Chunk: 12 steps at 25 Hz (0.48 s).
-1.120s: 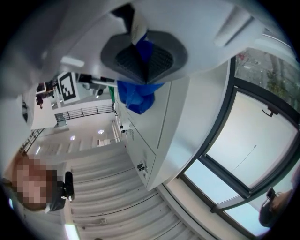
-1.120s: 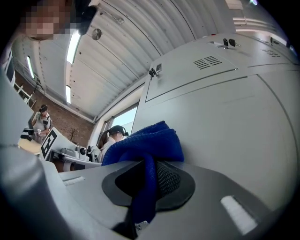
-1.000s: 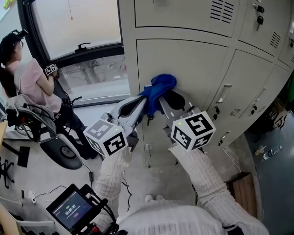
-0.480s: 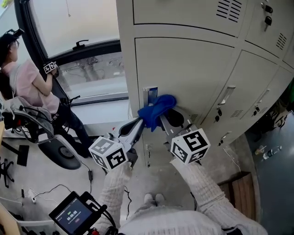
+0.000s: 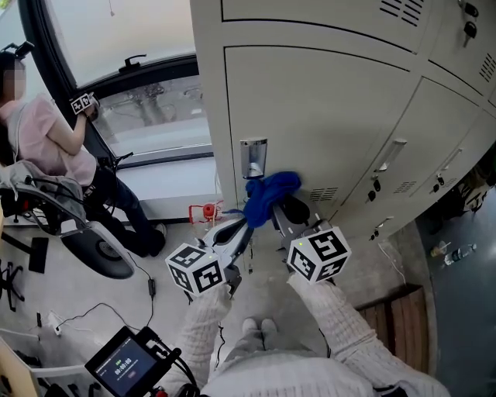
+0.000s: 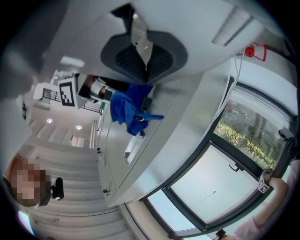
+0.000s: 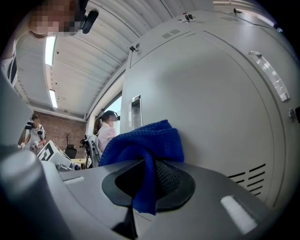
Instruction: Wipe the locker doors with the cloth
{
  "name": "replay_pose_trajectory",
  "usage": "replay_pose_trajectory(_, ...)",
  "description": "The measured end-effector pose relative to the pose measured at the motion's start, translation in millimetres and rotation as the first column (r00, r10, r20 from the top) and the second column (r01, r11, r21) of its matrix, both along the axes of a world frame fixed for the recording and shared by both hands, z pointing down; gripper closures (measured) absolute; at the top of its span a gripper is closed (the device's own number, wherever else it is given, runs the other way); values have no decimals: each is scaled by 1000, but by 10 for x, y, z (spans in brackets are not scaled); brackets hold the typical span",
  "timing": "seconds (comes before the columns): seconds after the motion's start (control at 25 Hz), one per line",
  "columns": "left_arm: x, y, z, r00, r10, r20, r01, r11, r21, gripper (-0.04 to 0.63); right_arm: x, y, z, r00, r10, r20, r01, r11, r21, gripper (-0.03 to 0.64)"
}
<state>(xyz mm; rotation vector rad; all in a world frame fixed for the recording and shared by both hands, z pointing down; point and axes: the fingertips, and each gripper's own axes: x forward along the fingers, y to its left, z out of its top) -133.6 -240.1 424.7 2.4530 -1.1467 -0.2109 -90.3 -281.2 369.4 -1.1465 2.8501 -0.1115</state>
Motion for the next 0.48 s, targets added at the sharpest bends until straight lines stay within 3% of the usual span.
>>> replay_pose_trajectory(0.48, 118, 1, 252, 1000, 1, -10, -1, 998, -61, 589, 0, -5, 489, 999, 2, -49, -7, 995, -95, 566)
